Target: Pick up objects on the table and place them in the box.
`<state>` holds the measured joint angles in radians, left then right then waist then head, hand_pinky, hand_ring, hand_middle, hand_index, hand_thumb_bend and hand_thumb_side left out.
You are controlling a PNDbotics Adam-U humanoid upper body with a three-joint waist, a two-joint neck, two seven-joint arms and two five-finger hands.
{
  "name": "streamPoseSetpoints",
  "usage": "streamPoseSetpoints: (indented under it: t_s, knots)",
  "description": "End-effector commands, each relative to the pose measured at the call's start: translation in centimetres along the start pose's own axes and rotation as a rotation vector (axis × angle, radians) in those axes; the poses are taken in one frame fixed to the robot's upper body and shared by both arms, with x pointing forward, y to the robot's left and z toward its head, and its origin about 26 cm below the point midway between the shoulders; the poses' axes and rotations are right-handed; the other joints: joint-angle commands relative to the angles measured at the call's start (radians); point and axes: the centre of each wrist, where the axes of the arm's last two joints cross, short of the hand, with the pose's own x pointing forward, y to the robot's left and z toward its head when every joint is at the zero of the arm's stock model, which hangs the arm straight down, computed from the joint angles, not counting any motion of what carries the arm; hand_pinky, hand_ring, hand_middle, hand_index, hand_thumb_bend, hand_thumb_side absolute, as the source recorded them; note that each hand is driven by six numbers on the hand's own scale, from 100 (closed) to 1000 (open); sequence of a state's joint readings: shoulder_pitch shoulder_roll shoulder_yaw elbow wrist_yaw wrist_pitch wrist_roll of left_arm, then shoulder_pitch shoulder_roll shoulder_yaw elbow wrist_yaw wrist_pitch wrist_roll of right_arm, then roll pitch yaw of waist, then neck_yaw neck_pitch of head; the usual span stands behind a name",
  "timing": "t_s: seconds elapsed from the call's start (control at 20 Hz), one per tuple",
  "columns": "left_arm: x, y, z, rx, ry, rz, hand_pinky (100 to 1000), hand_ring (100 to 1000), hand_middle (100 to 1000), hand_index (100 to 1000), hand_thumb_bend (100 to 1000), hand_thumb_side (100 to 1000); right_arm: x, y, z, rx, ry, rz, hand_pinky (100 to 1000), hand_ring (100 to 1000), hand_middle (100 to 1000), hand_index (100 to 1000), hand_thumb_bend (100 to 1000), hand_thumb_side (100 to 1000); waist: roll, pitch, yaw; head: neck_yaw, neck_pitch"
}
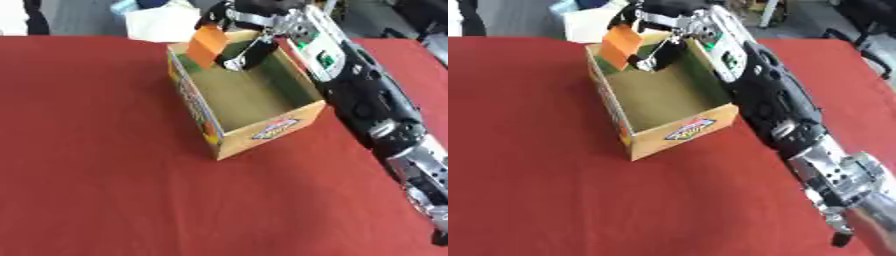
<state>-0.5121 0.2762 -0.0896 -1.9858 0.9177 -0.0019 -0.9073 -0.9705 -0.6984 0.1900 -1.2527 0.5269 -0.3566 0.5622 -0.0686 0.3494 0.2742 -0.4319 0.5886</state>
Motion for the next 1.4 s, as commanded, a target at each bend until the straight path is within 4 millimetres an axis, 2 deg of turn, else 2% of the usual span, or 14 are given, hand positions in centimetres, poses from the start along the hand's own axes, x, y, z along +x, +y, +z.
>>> streamPoseSetpoints:
  t_s: [0.05, 0.3, 0.55, 0.6, 1.0, 1.05, 1.2, 1.3, 1.4]
  knots:
    - [0.5, 0.0, -0.5, -0.018, -0.012, -0.004, 549, 811, 828, 763, 100, 566, 0.5, -0.6, -0.2, 0.014, -0.011, 0.025, 731, 820, 608, 782, 100, 100, 0.005, -0.029, 0.001, -0.007, 0.002]
    - [0.5, 0.1, -0.6, -0.023, -0.015, -0.001, 549, 811, 830, 763, 100, 566, 0.4, 1.1, -1.2, 0.057, -0.005, -0.003, 729, 823, 614, 784, 100, 103, 0.004, -0.024, 0.006, -0.009, -0.002]
    - [0.4, 0.1, -0.7, -0.025, -0.011, -0.003, 548, 812, 831, 763, 100, 563, -0.1, 2.6, -1.7, 0.104, 0.011, -0.007, 736, 831, 635, 791, 100, 157, 0.003, -0.018, 0.006, -0.007, -0.003]
    - [0.4, 0.1, -0.7, -0.024, -0.010, -0.004, 548, 812, 831, 763, 100, 566, -0.2, 2.7, -1.7, 0.105, 0.009, -0.005, 734, 828, 627, 787, 100, 116, 0.003, -0.018, 0.006, -0.007, -0.003]
    - [0.3, -0.1, -0.5, -0.019, -0.003, 0.004, 549, 813, 832, 763, 100, 566, -0.4, 0.2, -0.3, 0.043, 0.016, 0.042, 753, 835, 646, 796, 100, 100, 0.005, -0.029, -0.005, -0.006, 0.001]
    - [0.3, -0.1, -0.5, -0.018, -0.003, 0.006, 549, 813, 833, 762, 100, 566, -0.5, 0.2, -0.1, 0.052, 0.025, 0.052, 766, 853, 702, 811, 115, 100, 0.005, -0.031, -0.006, -0.007, 0.000]
    - [0.2, -0.1, -0.4, -0.016, 0.001, 0.009, 548, 813, 833, 762, 100, 566, -0.9, 0.6, 0.2, 0.084, 0.051, 0.074, 782, 873, 751, 857, 163, 110, 0.007, -0.033, -0.010, -0.011, -0.003]
    - [0.2, -0.1, -0.4, -0.016, 0.003, 0.010, 548, 813, 834, 762, 100, 566, -1.1, 0.7, 0.4, 0.113, 0.060, 0.093, 814, 901, 796, 894, 264, 187, 0.007, -0.033, -0.011, -0.011, -0.002]
    - [0.1, -0.2, -0.5, -0.017, 0.005, 0.011, 548, 814, 835, 763, 100, 566, -1.2, 0.8, 0.4, 0.134, 0.062, 0.110, 820, 907, 805, 902, 285, 211, 0.008, -0.032, -0.012, -0.012, -0.003]
